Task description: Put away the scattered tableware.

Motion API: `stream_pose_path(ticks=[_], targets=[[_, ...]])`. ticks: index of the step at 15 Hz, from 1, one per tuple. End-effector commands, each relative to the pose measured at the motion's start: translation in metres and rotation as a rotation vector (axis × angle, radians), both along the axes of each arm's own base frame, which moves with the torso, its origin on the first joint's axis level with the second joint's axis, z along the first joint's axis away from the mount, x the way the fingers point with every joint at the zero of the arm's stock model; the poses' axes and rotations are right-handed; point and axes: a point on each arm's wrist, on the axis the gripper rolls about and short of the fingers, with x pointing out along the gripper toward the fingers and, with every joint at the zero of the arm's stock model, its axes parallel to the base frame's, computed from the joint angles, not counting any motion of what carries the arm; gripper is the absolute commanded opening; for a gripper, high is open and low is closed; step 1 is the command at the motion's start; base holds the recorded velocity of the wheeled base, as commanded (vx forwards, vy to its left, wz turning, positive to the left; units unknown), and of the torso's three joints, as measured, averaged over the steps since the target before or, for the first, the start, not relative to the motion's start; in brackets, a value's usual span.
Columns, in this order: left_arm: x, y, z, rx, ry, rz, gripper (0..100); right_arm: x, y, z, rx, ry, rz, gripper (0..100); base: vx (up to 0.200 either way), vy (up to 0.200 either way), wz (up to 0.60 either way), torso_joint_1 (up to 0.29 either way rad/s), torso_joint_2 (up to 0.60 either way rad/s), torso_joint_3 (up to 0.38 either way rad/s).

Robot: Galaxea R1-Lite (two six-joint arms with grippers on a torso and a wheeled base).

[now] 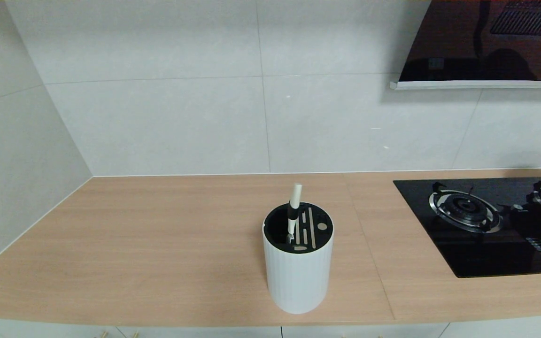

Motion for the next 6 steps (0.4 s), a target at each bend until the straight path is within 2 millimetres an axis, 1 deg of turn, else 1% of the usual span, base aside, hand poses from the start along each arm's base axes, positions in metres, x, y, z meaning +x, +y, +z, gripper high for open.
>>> stream_pose_path(ticks=[1, 3, 6], targets=[[0.0002, 0.0000, -0.0001, -0.007, 0.003, -0.003, 100, 0.0002, 0.0001, -0.0003, 0.014, 0.003, 0.004, 100, 0.000, 0.000, 0.00, 0.000, 0.00, 0.000], [0.0002, 0.0000, -0.0001, -0.048, 0.002, -0.003, 100, 0.0002, 0.0001, -0.0005, 0.029, 0.005, 0.004, 100, 0.000, 0.000, 0.00, 0.000, 0.00, 0.000], [0.0002, 0.0000, -0.0001, -0.051, 0.002, -0.001, 100, 0.0002, 0.0001, -0.0003, 0.029, 0.004, 0.004, 100, 0.000, 0.000, 0.00, 0.000, 0.00, 0.000]])
